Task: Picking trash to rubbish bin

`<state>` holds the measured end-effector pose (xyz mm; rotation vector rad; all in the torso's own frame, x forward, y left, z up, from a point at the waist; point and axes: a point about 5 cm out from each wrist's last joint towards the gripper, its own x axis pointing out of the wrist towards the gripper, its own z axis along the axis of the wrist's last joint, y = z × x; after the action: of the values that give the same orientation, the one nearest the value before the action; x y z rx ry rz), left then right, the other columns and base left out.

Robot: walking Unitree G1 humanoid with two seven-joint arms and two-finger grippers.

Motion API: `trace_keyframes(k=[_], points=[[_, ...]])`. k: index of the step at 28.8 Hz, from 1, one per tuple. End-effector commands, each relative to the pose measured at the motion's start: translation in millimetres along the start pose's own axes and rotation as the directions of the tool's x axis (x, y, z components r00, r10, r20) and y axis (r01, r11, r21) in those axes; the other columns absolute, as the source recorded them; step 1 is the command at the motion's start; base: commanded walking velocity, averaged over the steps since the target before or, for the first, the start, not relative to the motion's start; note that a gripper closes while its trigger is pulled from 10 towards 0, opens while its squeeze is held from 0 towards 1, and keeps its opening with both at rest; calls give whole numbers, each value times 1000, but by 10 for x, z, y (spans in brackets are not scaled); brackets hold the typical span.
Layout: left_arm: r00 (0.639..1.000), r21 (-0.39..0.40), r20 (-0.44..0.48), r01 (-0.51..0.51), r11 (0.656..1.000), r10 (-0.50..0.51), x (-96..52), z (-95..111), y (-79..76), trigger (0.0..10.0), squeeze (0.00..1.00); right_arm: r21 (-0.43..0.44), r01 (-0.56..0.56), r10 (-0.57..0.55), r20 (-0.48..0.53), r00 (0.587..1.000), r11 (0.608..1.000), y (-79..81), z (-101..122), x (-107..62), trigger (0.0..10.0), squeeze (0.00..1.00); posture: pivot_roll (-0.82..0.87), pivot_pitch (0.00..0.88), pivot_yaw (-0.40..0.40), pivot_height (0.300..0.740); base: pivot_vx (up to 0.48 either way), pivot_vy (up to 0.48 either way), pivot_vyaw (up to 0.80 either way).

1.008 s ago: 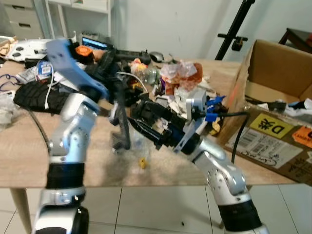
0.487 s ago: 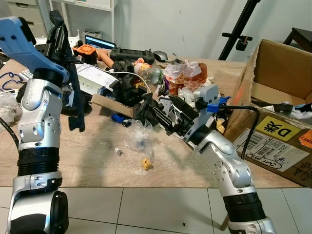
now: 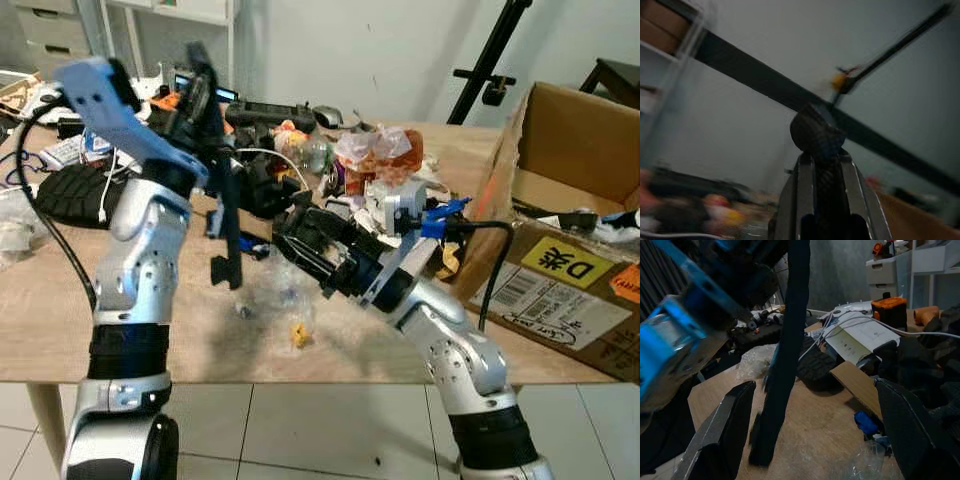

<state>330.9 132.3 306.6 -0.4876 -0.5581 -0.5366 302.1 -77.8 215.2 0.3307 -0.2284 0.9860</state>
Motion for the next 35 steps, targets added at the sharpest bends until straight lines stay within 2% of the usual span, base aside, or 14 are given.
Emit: trace_keyframes(k=[1, 3, 4, 10, 12, 14, 21, 27, 28, 29, 30, 31, 32, 35], points=[[998, -67, -4, 66, 996, -67, -5, -23, -148, 0, 0, -4, 2, -2, 23, 1000, 1000, 7, 37, -16, 10000, 0, -2, 122, -82, 740, 0, 0, 0], [997, -93, 4, 71, 993, -71, -5, -22, -178, 0, 0, -5, 6, -6, 27, 1000, 1000, 2, 44, -16, 10000, 0, -2, 122, -82, 740, 0, 0, 0], [998, -176, 41, 54, 983, -47, -10, -14, -223, 0, 0, -4, 15, -15, 36, 999, 1000, -10, 55, -18, 10000, 0, 0, 116, -82, 740, 0, 0, 0], [996, -248, 55, 80, 965, -69, -45, -37, -367, 0, 0, 17, 17, -18, 47, 999, 1000, -21, 77, -23, 10000, 0, -1, 110, -82, 740, 0, 0, 0], [996, -256, 50, 90, 963, -80, -56, -52, -404, 0, 0, 20, 14, -15, 46, 999, 1000, -17, 74, -23, 10000, 0, 1, 104, -83, 740, 0, 0, 0], [994, -265, 13, 112, 958, -113, -90, -127, -518, 0, 0, 34, -7, 6, 37, 999, 999, 5, 58, -24, 10000, 0, 2, 102, -83, 740, 0, 0, 0], [987, -200, -51, 140, 970, -153, -119, -257, -622, 0, 0, 62, -73, 72, 17, 997, 995, 100, 27, -14, 10000, 0, -2, 96, -80, 740, 0, 0, 0], [985, -213, -52, 148, 966, -162, -112, -265, -669, 0, 0, 66, -73, 72, 23, 997, 995, 110, 25, -7, 10000, 0, -3, 89, -81, 740, 0, 0, 0], [985, -222, -49, 151, 963, -166, -108, -264, -682, 0, 0, 69, -67, 65, 29, 997, 995, 101, 29, -5, 2157, 0, -3, 87, -81, 740, 0, 0, 0], [985, -222, -49, 151, 963, -166, -108, -264, -682, 0, 0, 69, -67, 65, 29, 997, 995, 101, 29, -5, 2157, 0, -3, 87, -81, 740, 0, 0, 0], [985, -227, -47, 153, 962, -167, -106, -264, -689, 0, 0, 74, -63, 60, 35, 998, 995, 94, 33, -3, 824, 0, -3, 87, -81, 740, 0, 0, 0], [985, -227, -47, 153, 962, -167, -106, -264, -689, 0, 0, 74, -63, 60, 35, 998, 995, 94, 33, -3, 824, 0, -3, 87, -81, 740, 0, 0, 0], [985, -232, -46, 153, 960, -168, -107, -258, -696, 0, 0, 77, -63, 60, 39, 997, 995, 90, 37, -2, 0, 0, -5, 85, -81, 740, 0, 0, 0], [985, -237, -47, 153, 959, -169, -113, -252, -703, 0, 0, 82, -65, 61, 40, 997, 995, 88, 41, -3, 0, 0, -5, 84, -83, 740, 0, 0, 0]])
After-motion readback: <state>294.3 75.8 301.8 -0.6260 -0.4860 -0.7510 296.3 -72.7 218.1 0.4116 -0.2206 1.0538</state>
